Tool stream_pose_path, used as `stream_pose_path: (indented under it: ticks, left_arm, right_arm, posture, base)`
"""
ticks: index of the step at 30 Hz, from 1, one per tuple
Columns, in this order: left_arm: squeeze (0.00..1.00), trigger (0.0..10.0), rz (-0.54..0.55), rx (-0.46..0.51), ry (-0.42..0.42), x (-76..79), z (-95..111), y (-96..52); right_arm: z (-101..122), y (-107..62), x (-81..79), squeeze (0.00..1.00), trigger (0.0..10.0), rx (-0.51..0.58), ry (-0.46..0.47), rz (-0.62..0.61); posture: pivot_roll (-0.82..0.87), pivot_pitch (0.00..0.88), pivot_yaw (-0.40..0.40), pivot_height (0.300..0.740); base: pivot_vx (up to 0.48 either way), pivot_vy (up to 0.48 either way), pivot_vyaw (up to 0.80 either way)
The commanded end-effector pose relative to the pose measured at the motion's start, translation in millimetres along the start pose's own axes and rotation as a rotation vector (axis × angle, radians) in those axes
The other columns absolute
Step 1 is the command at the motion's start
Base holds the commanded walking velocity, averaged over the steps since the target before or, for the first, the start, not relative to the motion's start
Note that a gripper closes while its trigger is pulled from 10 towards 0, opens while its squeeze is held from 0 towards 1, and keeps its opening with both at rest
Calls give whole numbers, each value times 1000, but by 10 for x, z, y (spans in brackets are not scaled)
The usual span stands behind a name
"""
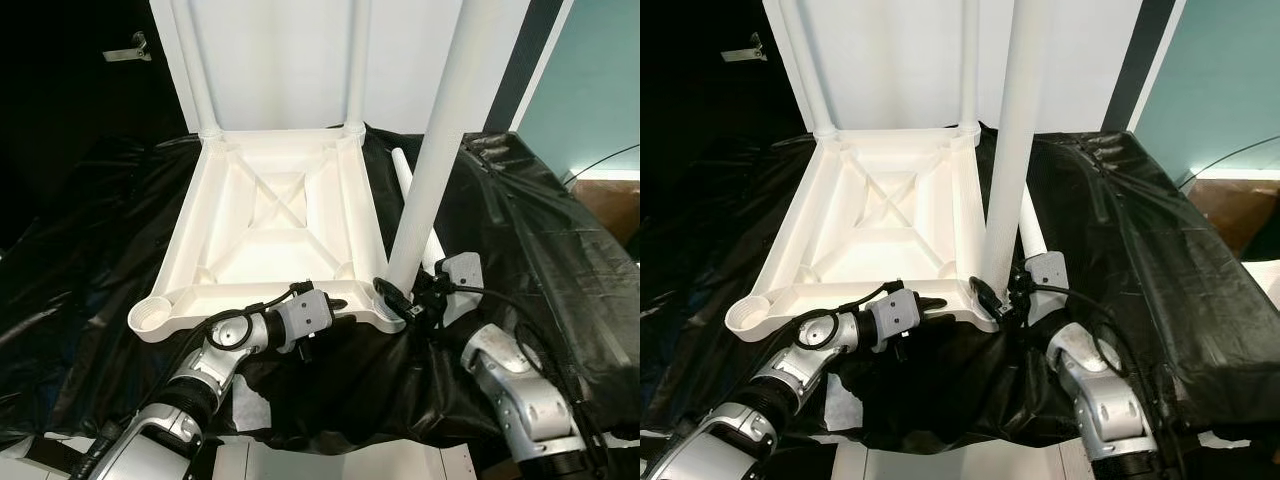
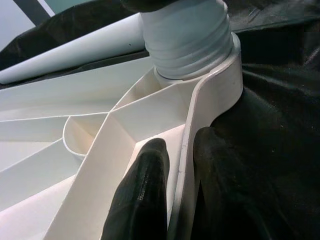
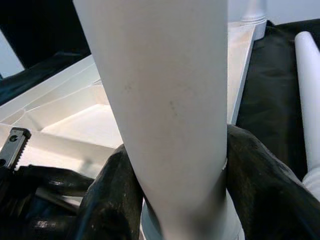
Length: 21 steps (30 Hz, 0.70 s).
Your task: Building children table
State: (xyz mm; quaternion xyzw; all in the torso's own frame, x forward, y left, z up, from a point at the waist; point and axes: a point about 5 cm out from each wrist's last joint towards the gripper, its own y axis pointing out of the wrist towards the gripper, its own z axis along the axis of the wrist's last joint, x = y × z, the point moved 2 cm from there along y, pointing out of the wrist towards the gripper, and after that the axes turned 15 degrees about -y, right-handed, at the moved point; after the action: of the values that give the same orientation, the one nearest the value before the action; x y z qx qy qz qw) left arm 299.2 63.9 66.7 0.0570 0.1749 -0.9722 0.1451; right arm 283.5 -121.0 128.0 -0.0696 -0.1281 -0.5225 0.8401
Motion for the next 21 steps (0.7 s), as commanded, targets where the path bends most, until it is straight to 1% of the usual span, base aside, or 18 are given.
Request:
stream_pose_path:
  ticks: [1,3,4,5,6,8,9,11,12,13,14,19,20,21]
  left_arm:
    - [0,10000,-226,-191,-52,447,-424,33]
    - [0,10000,-226,-191,-52,447,-424,33]
    - [0,10000,-224,-191,-50,441,-420,35]
    - [0,10000,-224,-191,-50,441,-420,35]
    - [0,10000,-225,-192,-51,448,-427,30]
    - [0,10000,-225,-192,-51,448,-427,30]
    - [0,10000,-226,-192,-52,456,-434,26]
    - [0,10000,-226,-192,-52,456,-434,26]
    - [0,10000,-227,-193,-53,463,-437,28]
    - [0,10000,-227,-193,-53,463,-437,28]
    - [0,10000,-227,-191,-53,459,-427,42]
    - [0,10000,-225,-188,-52,453,-416,56]
    - [0,10000,-223,-186,-52,450,-408,65]
    - [0,10000,-222,-185,-53,451,-410,67]
  right_arm:
    - [-215,-61,209,0,0,-120,13,-200]
    - [-215,-61,209,0,0,-120,13,-200]
    - [-222,-100,208,0,0,-122,33,-298]
    - [-222,-100,208,0,0,-122,33,-298]
    - [-214,-131,236,0,0,-115,52,-366]
    - [-214,-131,236,0,0,-115,52,-366]
    - [-206,-149,252,0,0,-107,61,-398]
    - [-206,-149,252,0,0,-107,61,-398]
    - [-174,-149,234,776,2510,-92,59,-396]
    - [-174,-149,234,776,2510,-92,59,-396]
    - [-169,-134,210,1000,10000,-93,57,-372]
    - [-170,-120,176,1000,10000,-100,51,-344]
    - [-164,-103,133,0,10000,-95,33,-275]
    - [-172,-98,128,0,10000,-92,18,-222]
  posture:
    - [-47,23,-5,740]
    - [-47,23,-5,740]
    - [-41,24,-7,740]
    - [-41,24,-7,740]
    - [-43,23,-6,740]
    - [-43,23,-6,740]
    - [-43,23,-6,740]
    - [-43,23,-6,740]
    - [-50,21,-8,740]
    - [-50,21,-8,740]
    - [-50,20,-12,740]
    - [-52,20,-14,740]
    - [-53,20,-16,740]
    - [-54,21,-16,740]
  base:
    - [0,0,0]
    - [0,0,0]
    - [0,0,0]
    - [0,0,0]
    - [0,0,0]
    - [0,0,0]
    - [0,0,0]
    - [0,0,0]
    - [0,0,0]
    - [0,0,0]
    - [0,0,0]
    - [0,0,0]
    - [0,0,0]
    - [0,0,0]
